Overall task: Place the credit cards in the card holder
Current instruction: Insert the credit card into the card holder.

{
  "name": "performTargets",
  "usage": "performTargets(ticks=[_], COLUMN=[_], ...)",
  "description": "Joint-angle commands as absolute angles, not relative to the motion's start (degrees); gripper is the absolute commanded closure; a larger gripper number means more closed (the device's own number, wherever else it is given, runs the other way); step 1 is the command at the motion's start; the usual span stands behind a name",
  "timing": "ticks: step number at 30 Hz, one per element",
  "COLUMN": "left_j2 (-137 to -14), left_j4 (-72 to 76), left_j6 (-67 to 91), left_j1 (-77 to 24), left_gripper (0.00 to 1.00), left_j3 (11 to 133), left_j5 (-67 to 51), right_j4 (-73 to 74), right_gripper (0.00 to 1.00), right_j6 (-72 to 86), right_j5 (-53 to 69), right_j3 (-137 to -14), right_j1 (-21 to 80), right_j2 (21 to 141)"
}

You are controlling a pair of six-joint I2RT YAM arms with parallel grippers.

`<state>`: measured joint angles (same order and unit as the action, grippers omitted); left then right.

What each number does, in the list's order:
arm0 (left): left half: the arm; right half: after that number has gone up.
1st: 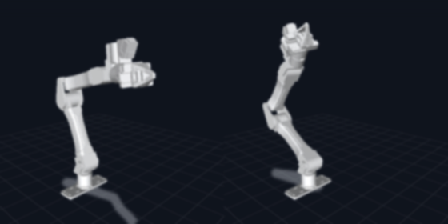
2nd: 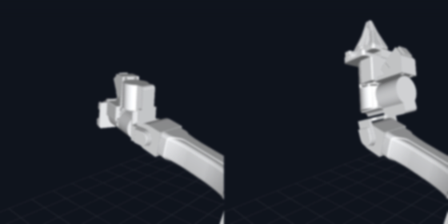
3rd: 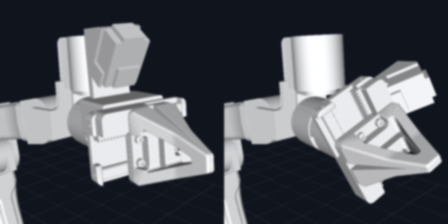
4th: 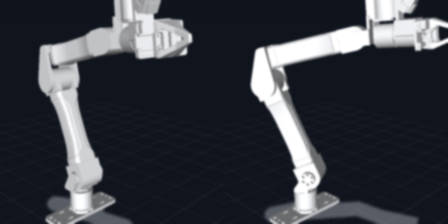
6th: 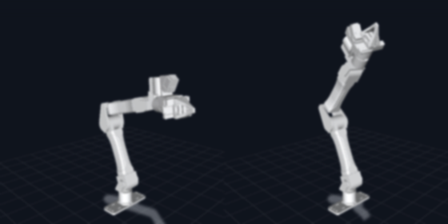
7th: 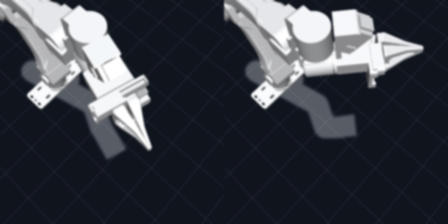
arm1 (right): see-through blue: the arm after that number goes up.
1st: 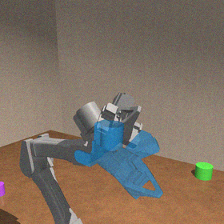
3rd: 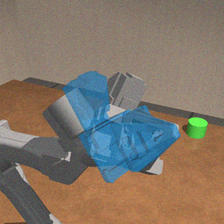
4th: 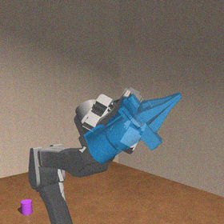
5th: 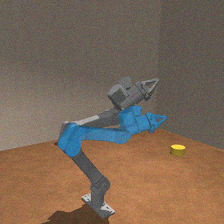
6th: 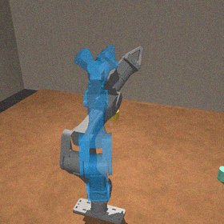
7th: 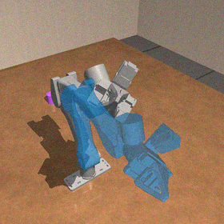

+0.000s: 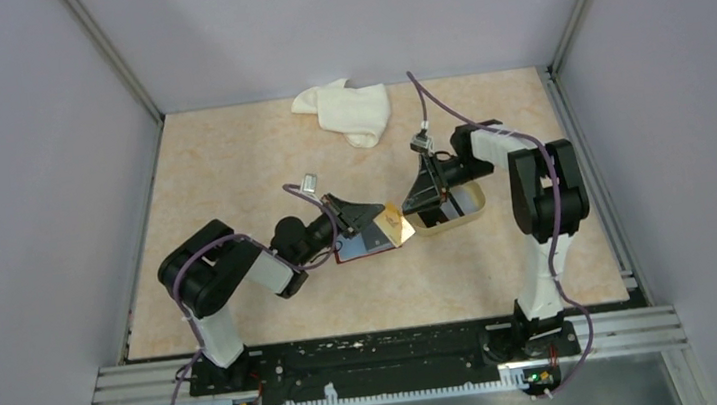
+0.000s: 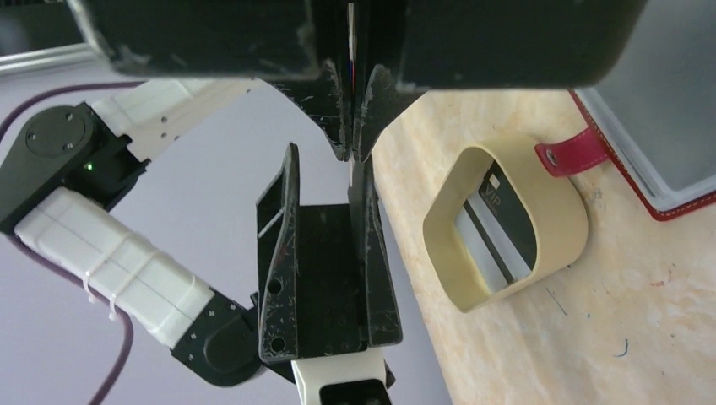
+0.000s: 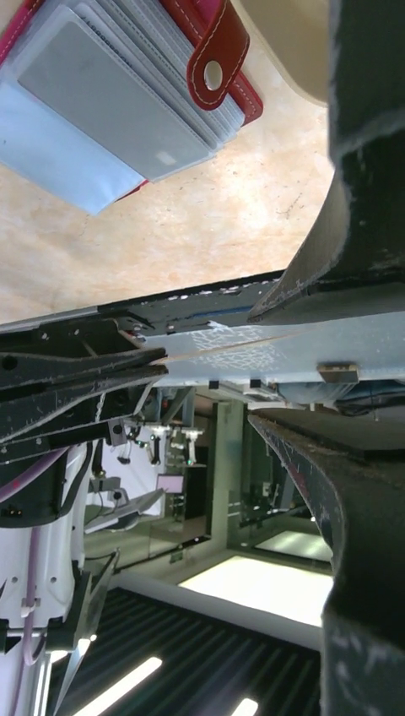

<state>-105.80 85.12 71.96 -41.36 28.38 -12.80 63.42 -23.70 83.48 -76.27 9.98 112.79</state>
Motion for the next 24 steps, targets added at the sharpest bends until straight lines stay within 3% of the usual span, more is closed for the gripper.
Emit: performTargets(ticks=[1, 7, 10, 12, 13, 14, 15, 17, 19, 21, 24], left_j2=[-101.5, -98.1, -97.4, -97.2, -97.2, -97.0, -96.8, -96.5, -96.1, -95.6, -95.4], left_j4=[93.9, 93.4, 94.1, 94.5, 95.0, 95.7, 96.6, 99.5, 102.1, 102.6, 101.8], left_j6=[64.1, 59.8, 59.3, 59.0, 58.9, 58.7, 58.2, 56.8, 54.9, 53.8, 53.0], left_j1=[-41.0, -41.0, -41.0, -41.0, -41.0, -41.0, -41.0, -40.9, -40.1, -38.6, -36.4], left_gripper=[1.00, 1.00, 1.00, 1.00, 1.00, 1.00, 0.94, 0.62, 0.43, 0.36, 0.35], left_j3=[24.8, 22.2, 21.6, 21.0, 20.6, 20.1, 19.5, 18.1, 16.5, 15.4, 15.4], left_j5=[-14.9, -13.5, -12.8, -12.4, -12.2, -12.1, -12.3, -13.4, -17.9, -24.9, -32.8], right_j4=[67.9, 50.9, 43.7, 43.7, 43.6, 43.6, 43.7, 43.9, 45.2, 46.8, 50.0], right_gripper=[0.57, 0.56, 0.62, 0.78, 0.94, 1.00, 1.00, 1.00, 1.00, 1.00, 1.00], right_j6=[-32.0, -17.8, -14.4, -14.9, -15.2, -15.3, -15.4, -15.5, -16.7, -18.3, -21.6], right_j5=[82.5, 71.4, 68.7, 69.2, 69.2, 68.9, 68.7, 69.0, 70.1, 70.6, 71.6], right_j3=[-79.6, -74.9, -72.5, -72.8, -72.9, -72.9, -72.9, -72.9, -73.4, -73.9, -74.8], right_j1=[11.9, 20.0, 23.5, 24.2, 24.2, 24.2, 24.2, 24.2, 24.3, 24.3, 24.9], right_j2=[111.2, 105.8, 102.7, 101.8, 101.4, 101.3, 101.1, 101.1, 101.5, 101.9, 102.6])
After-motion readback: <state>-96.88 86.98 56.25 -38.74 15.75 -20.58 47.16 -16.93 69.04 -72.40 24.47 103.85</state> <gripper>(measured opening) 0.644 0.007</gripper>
